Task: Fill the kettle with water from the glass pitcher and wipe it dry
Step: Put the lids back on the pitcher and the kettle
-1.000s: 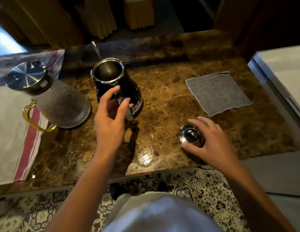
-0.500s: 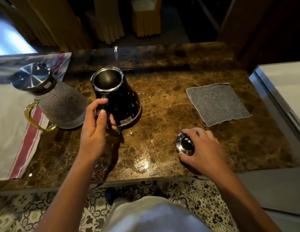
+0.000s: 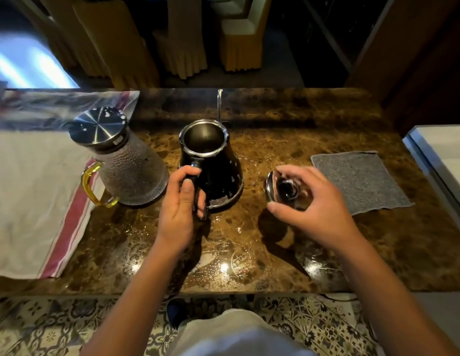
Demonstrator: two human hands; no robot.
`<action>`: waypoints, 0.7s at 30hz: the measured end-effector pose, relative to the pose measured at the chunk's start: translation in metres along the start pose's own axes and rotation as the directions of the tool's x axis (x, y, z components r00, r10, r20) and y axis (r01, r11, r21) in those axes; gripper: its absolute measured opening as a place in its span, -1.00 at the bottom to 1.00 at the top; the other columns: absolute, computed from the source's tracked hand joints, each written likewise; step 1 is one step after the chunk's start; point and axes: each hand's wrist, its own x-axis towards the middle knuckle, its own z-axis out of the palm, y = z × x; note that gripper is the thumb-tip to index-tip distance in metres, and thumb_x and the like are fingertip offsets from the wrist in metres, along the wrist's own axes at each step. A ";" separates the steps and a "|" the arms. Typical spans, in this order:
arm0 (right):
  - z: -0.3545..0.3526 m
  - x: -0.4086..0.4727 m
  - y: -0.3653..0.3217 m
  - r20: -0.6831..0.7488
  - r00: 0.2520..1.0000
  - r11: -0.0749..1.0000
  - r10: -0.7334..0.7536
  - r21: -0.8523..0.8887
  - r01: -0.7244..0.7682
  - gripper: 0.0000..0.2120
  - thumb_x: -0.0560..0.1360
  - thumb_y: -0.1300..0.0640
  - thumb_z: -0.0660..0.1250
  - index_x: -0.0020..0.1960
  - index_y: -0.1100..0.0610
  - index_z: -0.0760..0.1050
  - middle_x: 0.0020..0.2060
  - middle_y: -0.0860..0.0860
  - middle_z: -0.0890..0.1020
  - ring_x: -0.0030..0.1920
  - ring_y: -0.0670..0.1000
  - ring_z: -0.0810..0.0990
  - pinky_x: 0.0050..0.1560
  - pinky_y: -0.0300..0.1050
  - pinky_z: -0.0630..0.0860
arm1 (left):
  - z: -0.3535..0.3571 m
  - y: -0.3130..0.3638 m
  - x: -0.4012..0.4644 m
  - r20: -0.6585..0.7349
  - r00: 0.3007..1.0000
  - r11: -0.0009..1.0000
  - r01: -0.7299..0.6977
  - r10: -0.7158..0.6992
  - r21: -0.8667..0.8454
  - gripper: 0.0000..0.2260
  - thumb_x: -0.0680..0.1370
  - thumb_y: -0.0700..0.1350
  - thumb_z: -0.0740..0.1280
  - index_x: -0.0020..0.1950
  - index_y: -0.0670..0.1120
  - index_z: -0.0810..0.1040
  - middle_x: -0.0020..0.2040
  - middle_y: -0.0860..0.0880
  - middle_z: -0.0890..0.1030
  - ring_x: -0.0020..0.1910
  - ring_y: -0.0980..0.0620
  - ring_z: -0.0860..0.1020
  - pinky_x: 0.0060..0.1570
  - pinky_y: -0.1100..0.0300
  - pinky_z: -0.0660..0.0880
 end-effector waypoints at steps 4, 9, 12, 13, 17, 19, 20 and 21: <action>0.004 0.032 -0.042 -0.045 0.988 0.962 -0.150 0.225 0.157 -0.41 0.36 -0.20 0.54 0.36 -0.27 0.50 0.27 -0.25 0.55 0.25 -0.19 0.59 0.14 -0.31 0.57 | -0.002 0.000 0.000 0.013 0.999 0.999 0.030 -0.030 -0.017 -0.77 0.73 0.02 0.05 0.28 0.20 0.45 -0.35 -0.13 0.41 -0.41 0.02 0.42 -0.35 0.12 0.40; 0.019 0.070 -0.075 -0.064 0.953 0.936 -0.295 0.183 0.302 -0.45 0.42 -0.10 0.56 0.38 -0.09 0.53 0.28 -0.09 0.58 0.25 -0.09 0.61 0.12 -0.33 0.55 | -0.003 -0.002 0.000 0.024 0.999 0.999 0.035 -0.035 0.010 -0.76 0.72 0.17 0.08 0.31 0.18 0.43 -0.34 0.00 0.44 -0.40 0.03 0.44 -0.36 -0.04 0.39; 0.033 0.088 -0.087 -0.036 0.934 0.935 -0.354 0.010 0.355 -0.45 0.43 -0.14 0.55 0.37 -0.12 0.50 0.27 -0.16 0.54 0.24 -0.22 0.53 0.10 -0.41 0.49 | -0.003 -0.001 -0.001 0.020 0.999 0.999 0.039 -0.040 0.015 -0.72 0.70 0.23 0.09 0.32 0.18 0.42 -0.32 0.02 0.45 -0.39 0.00 0.44 -0.36 -0.12 0.40; 0.038 0.094 -0.089 -0.024 0.928 0.927 -0.372 -0.055 0.370 -0.45 0.43 -0.14 0.55 0.37 -0.11 0.50 0.26 -0.18 0.53 0.24 -0.24 0.51 0.13 -0.41 0.47 | -0.003 0.000 -0.001 0.019 0.999 0.999 0.039 -0.039 0.022 -0.74 0.70 0.22 0.08 0.31 0.19 0.42 -0.32 0.02 0.45 -0.39 0.00 0.44 -0.36 -0.15 0.40; 0.050 0.111 -0.089 0.037 0.919 0.890 -0.393 -0.237 0.390 -0.45 0.42 -0.12 0.54 0.36 -0.06 0.50 0.29 -0.11 0.54 0.31 -0.07 0.45 0.24 -0.38 0.31 | -0.003 0.001 -0.001 0.016 0.998 0.998 0.054 -0.055 0.037 -0.78 0.71 0.10 0.07 0.31 0.21 0.42 -0.32 0.04 0.45 -0.38 0.00 0.45 -0.35 -0.16 0.42; 0.055 0.116 -0.086 0.063 0.923 0.885 -0.379 -0.267 0.382 -0.45 0.42 -0.11 0.54 0.37 -0.07 0.51 0.31 -0.10 0.53 0.31 -0.05 0.44 0.19 -0.45 0.22 | -0.003 0.002 -0.002 0.012 0.998 0.998 0.054 -0.054 0.033 -0.78 0.71 0.09 0.07 0.30 0.22 0.42 -0.33 0.05 0.46 -0.38 0.03 0.45 -0.35 -0.06 0.43; 0.057 0.117 -0.084 0.070 0.924 0.881 -0.375 -0.283 0.379 -0.45 0.43 -0.12 0.53 0.37 -0.08 0.51 0.32 -0.10 0.53 0.31 -0.05 0.43 0.16 -0.46 0.20 | -0.003 0.002 -0.002 0.010 0.999 0.998 0.053 -0.053 0.028 -0.78 0.71 0.09 0.07 0.29 0.23 0.42 -0.33 0.05 0.46 -0.38 0.05 0.45 -0.35 0.02 0.43; 0.058 0.118 -0.083 0.074 0.925 0.878 -0.372 -0.297 0.377 -0.45 0.43 -0.12 0.53 0.38 -0.09 0.50 0.33 -0.10 0.53 0.30 -0.05 0.42 0.15 -0.43 0.20 | -0.003 0.002 -0.002 0.009 0.998 0.998 0.054 -0.055 0.021 -0.78 0.71 0.09 0.07 0.29 0.24 0.42 -0.34 0.05 0.46 -0.39 0.06 0.44 -0.34 0.07 0.42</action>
